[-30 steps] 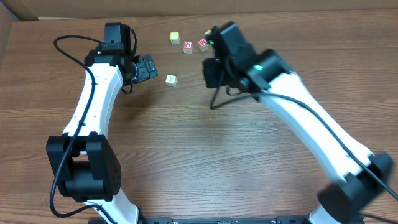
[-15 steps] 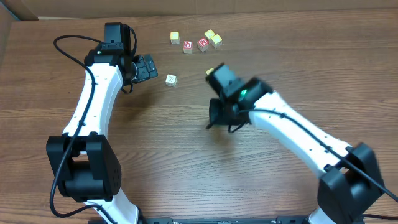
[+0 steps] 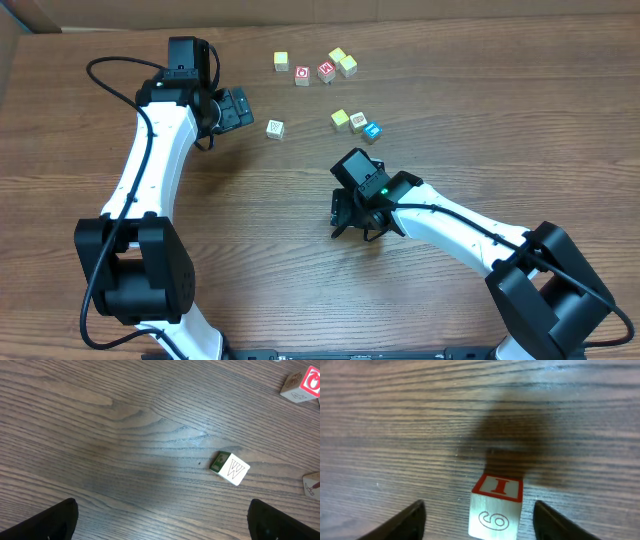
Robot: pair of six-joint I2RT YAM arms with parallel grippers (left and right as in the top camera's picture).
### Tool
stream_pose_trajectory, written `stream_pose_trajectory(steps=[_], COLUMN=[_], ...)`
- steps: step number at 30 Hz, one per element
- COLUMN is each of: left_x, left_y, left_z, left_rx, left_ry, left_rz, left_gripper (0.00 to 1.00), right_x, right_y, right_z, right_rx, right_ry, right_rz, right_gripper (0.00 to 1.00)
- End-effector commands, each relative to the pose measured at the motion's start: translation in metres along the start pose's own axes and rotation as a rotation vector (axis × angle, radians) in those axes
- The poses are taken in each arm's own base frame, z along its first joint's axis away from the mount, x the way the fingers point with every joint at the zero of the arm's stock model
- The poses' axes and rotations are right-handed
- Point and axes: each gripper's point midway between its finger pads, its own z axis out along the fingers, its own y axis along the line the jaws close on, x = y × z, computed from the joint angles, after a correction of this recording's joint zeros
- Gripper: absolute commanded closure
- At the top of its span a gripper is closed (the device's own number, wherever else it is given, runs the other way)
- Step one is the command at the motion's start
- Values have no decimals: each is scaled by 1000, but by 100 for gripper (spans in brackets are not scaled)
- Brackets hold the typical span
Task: Flip 5 blocks
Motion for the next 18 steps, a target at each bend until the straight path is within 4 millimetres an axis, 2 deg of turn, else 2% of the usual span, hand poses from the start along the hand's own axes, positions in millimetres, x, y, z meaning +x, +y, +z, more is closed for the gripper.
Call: stream_pose_trajectory(steps=[1,6,12,18], left_x=[-6,-6,-6,-6], left_y=[-2,-2,-2,-2], left_z=[-1,-1,-1,-1], left_rx=[-5,-6,-6,-6], left_ry=[-16,-16,-16,-16], left_rz=[-19,-19,-19,-19], left_gripper=[0,0,0,0], right_x=[-2,0,7,1], right_y=[0,0,2,-5], right_z=[-2,-2,-2,-2], right_rx=[6,2,-4,38], right_ry=[-20,-8,19,-19], right_rz=[0,0,-7,-7], right_gripper=[25,26,45,51])
